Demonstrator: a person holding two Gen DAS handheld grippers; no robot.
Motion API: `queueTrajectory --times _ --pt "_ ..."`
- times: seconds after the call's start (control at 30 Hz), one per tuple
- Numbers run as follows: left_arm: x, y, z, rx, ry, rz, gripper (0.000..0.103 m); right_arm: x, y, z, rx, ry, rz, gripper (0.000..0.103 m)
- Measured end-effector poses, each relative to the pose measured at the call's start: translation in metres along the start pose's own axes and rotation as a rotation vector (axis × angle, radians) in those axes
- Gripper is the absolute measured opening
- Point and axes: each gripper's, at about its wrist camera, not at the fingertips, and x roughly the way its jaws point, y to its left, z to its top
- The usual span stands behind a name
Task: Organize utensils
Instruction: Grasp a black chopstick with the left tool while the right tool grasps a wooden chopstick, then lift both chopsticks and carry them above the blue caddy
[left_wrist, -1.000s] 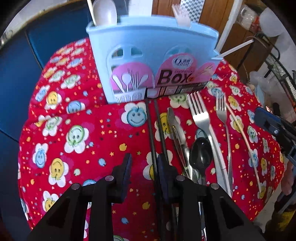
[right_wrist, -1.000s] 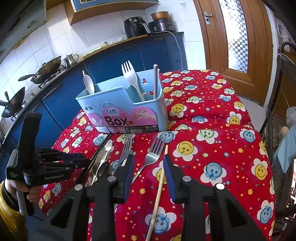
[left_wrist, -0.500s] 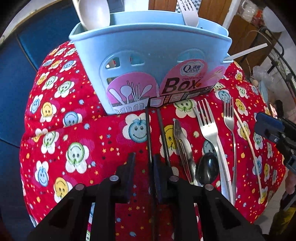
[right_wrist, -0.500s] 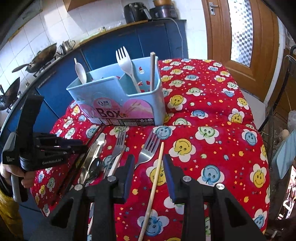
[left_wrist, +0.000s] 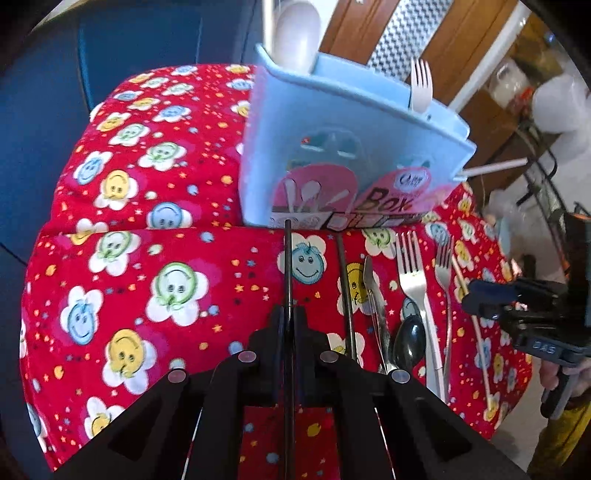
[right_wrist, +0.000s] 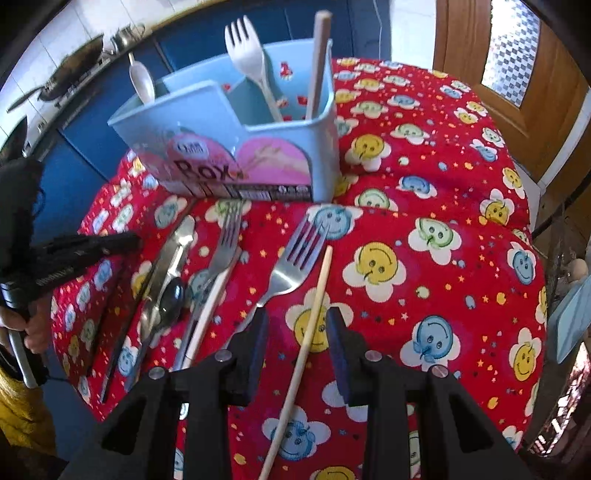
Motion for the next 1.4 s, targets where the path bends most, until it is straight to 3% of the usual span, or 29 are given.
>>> queueTrajectory --times 0.37,0.47,0.53,0.87,1.4 --pt "-0.024 0.007 -0.001 -0.04 -0.089 -0.077 0.005 0.015 0.013 0.014 -0.068 0.127 -0.063 0.036" --pt "-0.029 0.003 -0.002 -0.041 -0.108 -0.092 0.005 0.015 0.018 0.015 -0.09 0.123 -0.111 0.024" --pt "-0.03 0.004 -0.001 -0.044 -0.118 -0.102 0.005 0.014 0.016 0.014 -0.071 0.107 -0.122 0.01" --pt "-0.044 -0.005 -0.003 -0.059 -0.172 -0.123 0.005 -0.009 -0.017 -0.002 0.079 -0.025 0.013 0.006" --pt "-0.097 -0.032 -0.004 -0.03 -0.37 -0.113 0.005 -0.086 0.022 -0.01 0.042 -0.403 0.124 0.006"
